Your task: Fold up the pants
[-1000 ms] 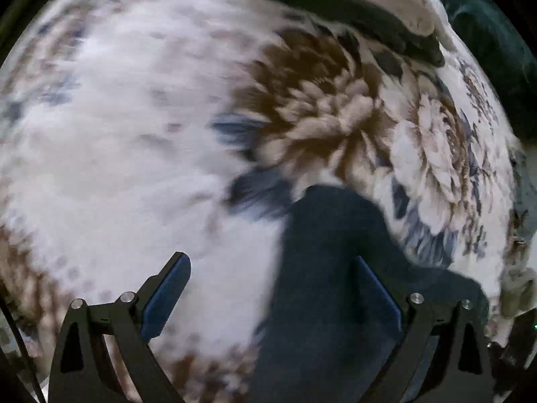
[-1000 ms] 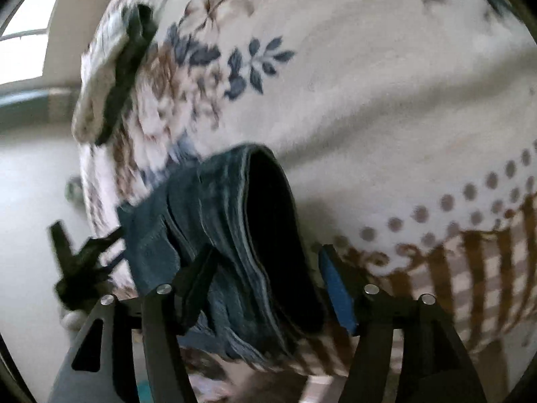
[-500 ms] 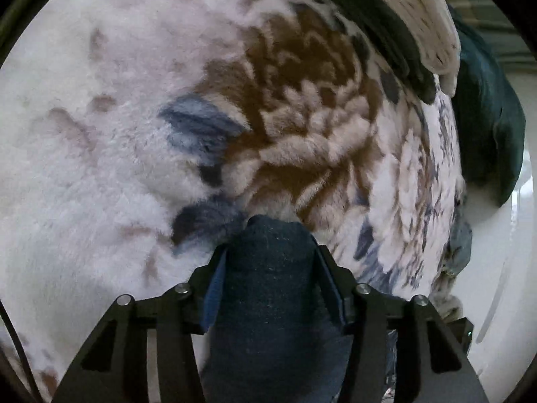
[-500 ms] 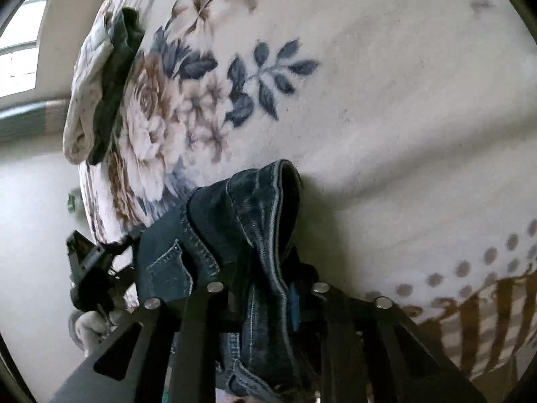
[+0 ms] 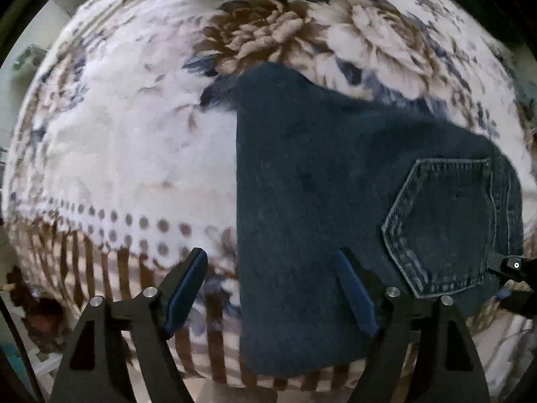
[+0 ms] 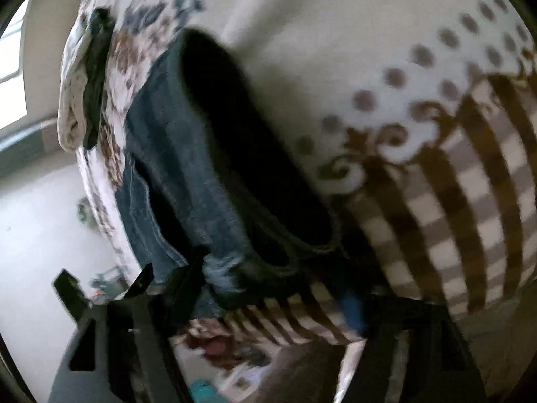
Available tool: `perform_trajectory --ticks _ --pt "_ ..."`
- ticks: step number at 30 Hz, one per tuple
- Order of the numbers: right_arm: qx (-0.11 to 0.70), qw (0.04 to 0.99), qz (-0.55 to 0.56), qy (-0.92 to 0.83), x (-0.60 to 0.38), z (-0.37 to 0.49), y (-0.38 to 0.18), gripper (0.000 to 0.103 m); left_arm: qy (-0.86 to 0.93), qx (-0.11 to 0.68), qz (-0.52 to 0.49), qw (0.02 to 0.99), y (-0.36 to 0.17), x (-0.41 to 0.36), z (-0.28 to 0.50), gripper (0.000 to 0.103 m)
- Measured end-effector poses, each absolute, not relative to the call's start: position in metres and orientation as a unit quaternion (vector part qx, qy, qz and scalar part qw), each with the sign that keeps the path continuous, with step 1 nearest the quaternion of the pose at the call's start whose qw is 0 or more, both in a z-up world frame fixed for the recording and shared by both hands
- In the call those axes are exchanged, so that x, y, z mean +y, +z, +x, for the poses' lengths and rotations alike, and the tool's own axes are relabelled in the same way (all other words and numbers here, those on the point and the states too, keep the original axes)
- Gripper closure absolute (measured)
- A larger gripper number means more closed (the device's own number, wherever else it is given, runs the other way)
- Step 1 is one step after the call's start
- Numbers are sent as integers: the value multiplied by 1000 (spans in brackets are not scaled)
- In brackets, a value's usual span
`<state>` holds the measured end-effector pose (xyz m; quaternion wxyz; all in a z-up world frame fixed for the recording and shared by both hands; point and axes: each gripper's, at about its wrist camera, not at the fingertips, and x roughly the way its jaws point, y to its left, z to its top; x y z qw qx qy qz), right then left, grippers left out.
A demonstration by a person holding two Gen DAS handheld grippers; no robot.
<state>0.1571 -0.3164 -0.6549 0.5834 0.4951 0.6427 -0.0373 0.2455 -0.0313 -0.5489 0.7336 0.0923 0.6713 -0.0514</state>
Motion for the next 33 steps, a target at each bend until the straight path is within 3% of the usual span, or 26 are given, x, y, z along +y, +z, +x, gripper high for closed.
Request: perform_trajectory --ticks 3,5,8,9,10,11,15,19,33 --pt "654 613 438 -72 -305 159 -635 62 -52 678 85 729 -553 -34 238 24" --pt "668 619 401 -96 -301 156 -627 63 -53 688 79 719 -556 -32 236 14" --pt "703 623 329 -95 -288 161 -625 60 -51 697 69 712 -556 -31 233 14" --pt "708 634 297 -90 -282 164 -620 51 -49 695 72 713 -553 -31 230 14" --pt "712 645 263 -90 -275 168 -613 32 -44 692 78 716 -547 -30 226 14" --pt "717 656 215 -97 -265 170 -603 25 -39 689 83 719 -541 -27 219 14" --pt "707 687 140 -95 -238 166 -572 14 -47 693 77 715 -522 -23 200 14" --pt "692 705 122 -100 -220 160 -560 14 -48 692 99 713 -510 -26 178 14" --pt "719 678 74 -129 -200 181 -612 14 -43 696 101 709 -513 -36 168 14"
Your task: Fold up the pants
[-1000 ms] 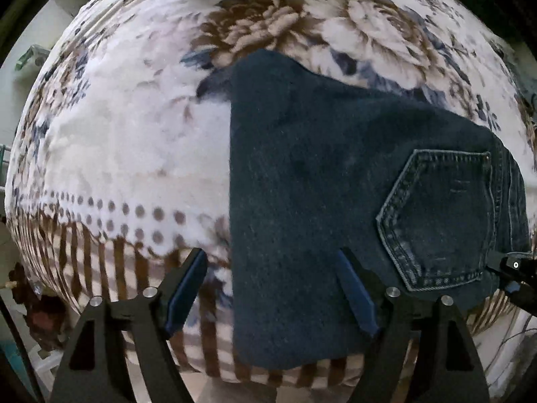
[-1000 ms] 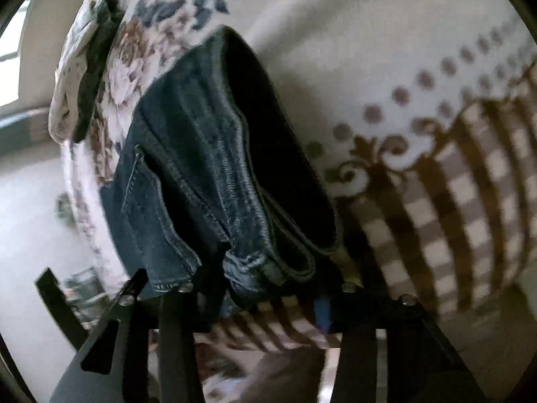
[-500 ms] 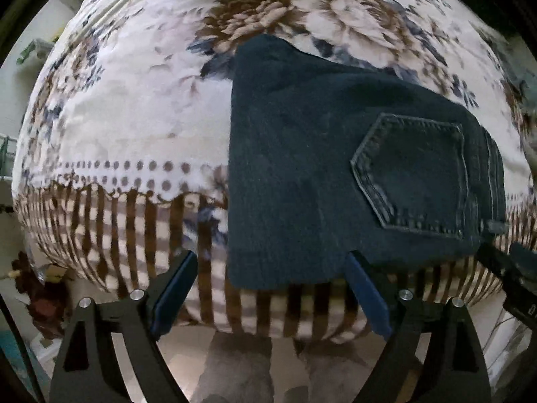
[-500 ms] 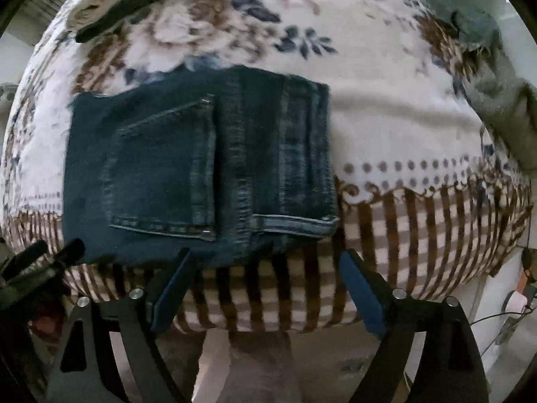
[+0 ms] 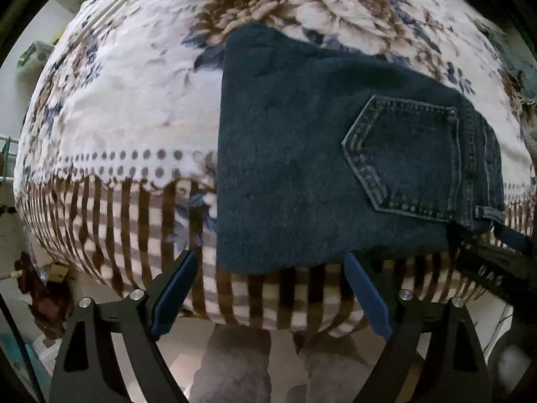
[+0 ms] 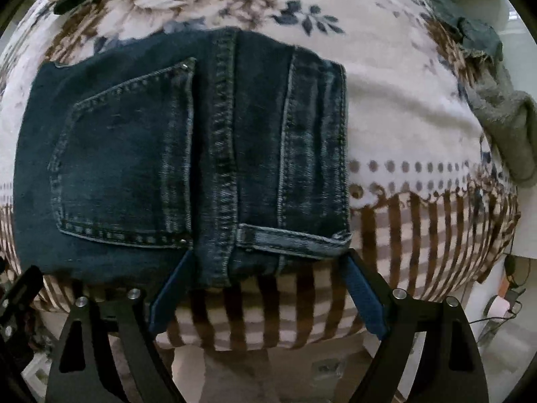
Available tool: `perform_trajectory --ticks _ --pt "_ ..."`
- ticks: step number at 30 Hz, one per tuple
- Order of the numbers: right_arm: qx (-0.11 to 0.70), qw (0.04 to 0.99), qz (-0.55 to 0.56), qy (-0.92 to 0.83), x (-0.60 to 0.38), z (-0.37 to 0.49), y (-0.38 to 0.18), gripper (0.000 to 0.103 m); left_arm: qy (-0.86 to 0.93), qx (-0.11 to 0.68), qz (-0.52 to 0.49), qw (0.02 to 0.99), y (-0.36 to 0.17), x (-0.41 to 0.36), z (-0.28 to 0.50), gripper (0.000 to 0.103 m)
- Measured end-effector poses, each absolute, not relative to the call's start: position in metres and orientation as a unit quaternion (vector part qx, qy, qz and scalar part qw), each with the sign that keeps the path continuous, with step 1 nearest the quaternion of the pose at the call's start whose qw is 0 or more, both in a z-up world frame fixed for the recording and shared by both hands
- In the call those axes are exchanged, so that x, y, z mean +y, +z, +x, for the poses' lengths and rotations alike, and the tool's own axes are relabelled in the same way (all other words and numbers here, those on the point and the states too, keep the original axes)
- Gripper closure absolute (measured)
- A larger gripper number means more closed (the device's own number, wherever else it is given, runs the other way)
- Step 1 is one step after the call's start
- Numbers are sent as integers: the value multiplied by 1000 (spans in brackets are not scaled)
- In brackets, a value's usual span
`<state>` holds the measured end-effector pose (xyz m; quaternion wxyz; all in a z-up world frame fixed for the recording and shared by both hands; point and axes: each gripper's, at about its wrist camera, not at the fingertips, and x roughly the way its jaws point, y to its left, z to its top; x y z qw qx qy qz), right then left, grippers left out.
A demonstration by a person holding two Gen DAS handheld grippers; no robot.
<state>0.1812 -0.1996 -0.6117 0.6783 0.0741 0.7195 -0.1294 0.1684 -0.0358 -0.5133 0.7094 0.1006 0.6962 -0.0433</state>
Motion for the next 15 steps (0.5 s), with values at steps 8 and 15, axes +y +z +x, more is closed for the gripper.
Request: perform_trajectory --ticks 8,15 --pt "655 675 325 -100 -261 146 -590 12 -63 685 -129 714 -514 36 198 8" --pt "600 606 520 -38 -281 108 -652 12 -86 690 -203 690 -563 63 239 0"
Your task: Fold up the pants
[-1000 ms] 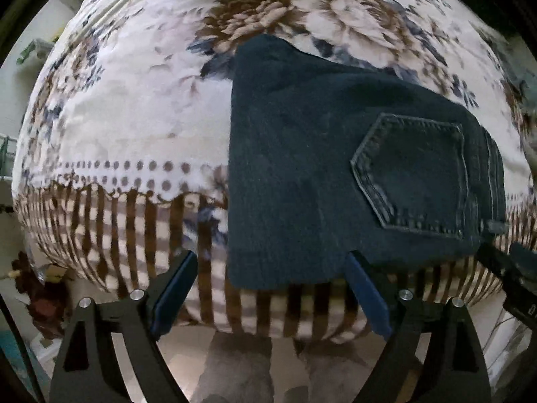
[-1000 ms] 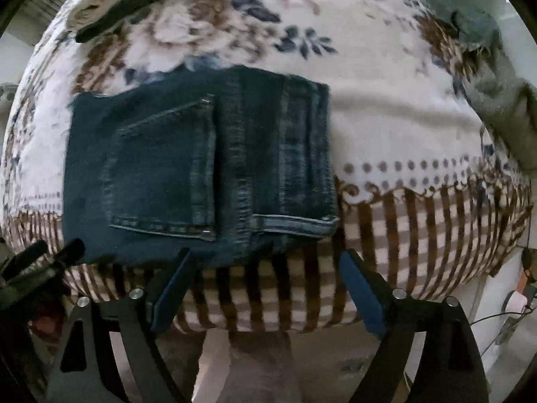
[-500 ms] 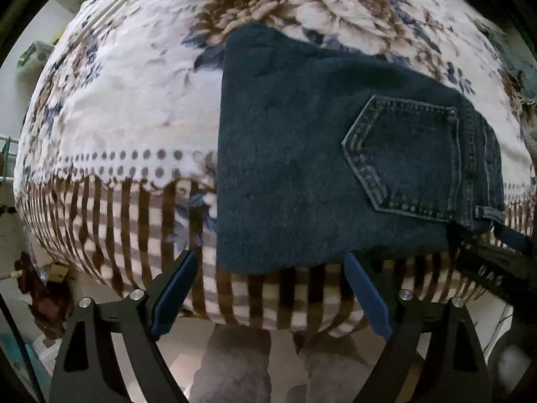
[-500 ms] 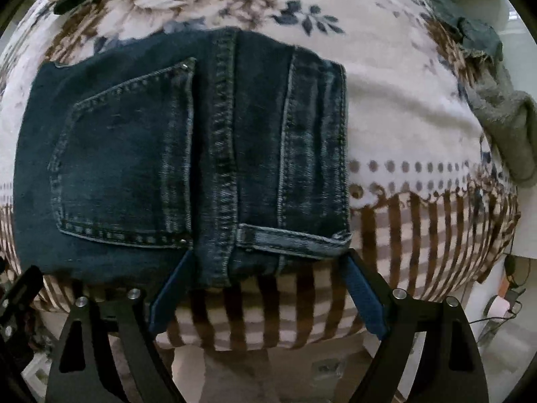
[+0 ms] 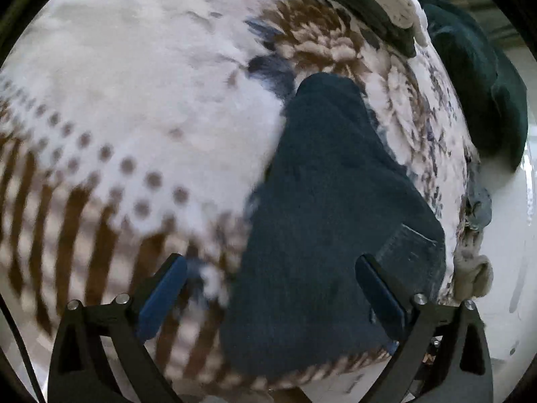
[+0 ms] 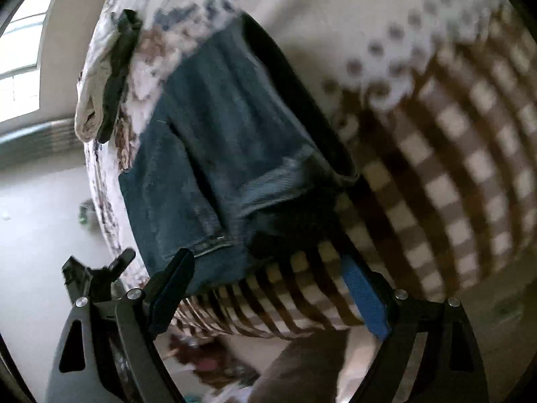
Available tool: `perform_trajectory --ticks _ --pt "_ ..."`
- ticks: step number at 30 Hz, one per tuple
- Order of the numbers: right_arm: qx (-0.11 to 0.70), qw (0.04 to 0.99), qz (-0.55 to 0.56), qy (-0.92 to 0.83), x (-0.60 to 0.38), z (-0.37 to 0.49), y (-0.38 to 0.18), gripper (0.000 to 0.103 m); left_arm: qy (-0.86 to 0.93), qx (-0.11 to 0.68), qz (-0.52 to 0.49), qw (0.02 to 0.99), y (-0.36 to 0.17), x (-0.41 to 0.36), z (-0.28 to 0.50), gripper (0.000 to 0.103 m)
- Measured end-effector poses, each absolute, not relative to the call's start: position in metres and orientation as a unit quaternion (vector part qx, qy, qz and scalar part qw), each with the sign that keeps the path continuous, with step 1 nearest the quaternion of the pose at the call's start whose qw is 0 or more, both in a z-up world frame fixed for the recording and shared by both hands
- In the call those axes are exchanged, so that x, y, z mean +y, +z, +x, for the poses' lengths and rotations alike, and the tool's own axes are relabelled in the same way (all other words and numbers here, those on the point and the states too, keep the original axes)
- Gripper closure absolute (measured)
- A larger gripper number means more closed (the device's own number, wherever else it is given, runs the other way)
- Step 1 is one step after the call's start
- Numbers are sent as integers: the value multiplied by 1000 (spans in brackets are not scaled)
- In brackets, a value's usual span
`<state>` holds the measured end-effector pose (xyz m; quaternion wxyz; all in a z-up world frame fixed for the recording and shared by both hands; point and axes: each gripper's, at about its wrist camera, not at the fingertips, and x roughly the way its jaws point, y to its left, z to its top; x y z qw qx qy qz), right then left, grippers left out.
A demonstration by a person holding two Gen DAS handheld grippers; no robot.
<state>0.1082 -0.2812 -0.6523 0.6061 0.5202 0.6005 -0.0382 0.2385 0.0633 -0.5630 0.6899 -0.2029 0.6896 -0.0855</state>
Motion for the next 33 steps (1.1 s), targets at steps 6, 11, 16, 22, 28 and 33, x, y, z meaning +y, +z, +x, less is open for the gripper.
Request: perform_trajectory --ticks 6,11,16,22,28,33 --pt "541 587 603 -17 -279 114 -700 11 -109 696 -225 673 -589 57 253 0" --pt "511 604 611 -7 -276 123 -694 10 -114 697 -233 669 -592 59 252 0" --pt "519 609 599 27 -273 128 -699 10 -124 697 -238 665 -598 62 252 0" --pt "523 618 587 25 -264 145 -706 9 -132 693 -227 672 -598 55 253 0" --pt "503 657 561 5 -256 137 -676 53 -170 667 -169 706 -573 32 248 60" --pt "506 674 538 14 -252 141 -648 59 -177 657 -166 714 -546 36 246 74"
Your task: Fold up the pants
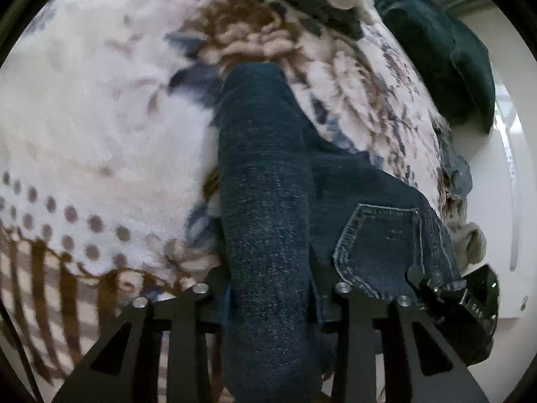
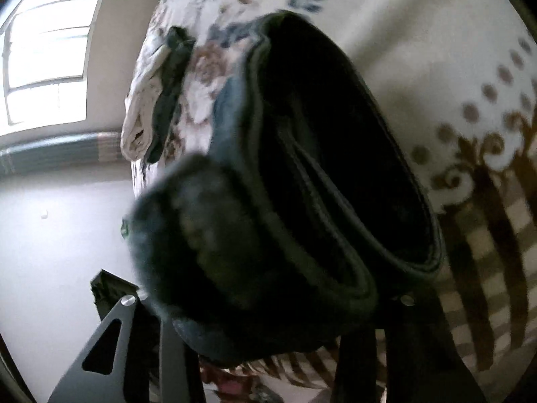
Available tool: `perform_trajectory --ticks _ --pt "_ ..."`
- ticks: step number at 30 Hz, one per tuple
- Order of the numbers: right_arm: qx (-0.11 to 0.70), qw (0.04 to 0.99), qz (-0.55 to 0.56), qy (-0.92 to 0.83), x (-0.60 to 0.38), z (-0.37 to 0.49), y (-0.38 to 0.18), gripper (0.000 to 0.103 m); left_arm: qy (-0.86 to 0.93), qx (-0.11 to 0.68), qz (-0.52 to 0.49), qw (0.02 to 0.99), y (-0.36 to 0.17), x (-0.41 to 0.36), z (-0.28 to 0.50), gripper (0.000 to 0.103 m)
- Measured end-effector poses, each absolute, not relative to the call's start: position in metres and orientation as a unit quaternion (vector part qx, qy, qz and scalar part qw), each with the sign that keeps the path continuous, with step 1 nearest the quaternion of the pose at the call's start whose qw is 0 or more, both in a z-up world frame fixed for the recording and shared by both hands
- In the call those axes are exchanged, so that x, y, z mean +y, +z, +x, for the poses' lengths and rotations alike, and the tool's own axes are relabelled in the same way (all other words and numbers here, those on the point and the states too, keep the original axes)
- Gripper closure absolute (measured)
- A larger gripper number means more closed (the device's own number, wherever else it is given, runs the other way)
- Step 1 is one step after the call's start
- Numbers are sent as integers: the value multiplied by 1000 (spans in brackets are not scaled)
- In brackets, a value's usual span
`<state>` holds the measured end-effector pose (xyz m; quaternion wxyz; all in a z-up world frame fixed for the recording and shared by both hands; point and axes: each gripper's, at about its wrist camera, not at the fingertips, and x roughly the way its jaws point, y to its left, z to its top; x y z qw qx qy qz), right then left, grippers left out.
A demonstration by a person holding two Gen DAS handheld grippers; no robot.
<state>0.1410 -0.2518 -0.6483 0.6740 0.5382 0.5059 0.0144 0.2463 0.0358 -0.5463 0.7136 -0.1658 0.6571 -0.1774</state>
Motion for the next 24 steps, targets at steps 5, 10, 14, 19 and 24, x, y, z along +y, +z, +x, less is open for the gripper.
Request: perform_trajectory --ticks 5,10,14,19,24 --pt "501 685 529 30 -258 149 -617 61 -184 644 -170 723 -509 31 256 75" --pt "484 708 512 47 -272 187 -559 61 -199 619 -184 737 -462 30 289 76" --pt "465 726 504 55 -275 237 -522 61 -210 597 -192 750 -427 28 356 76" --pt "432 742 510 56 -274 337 -496 61 -222 574 -182 767 -402 30 467 76" --pt "402 751 519 67 -257 472 -499 61 -226 557 -163 783 -397 41 571 75"
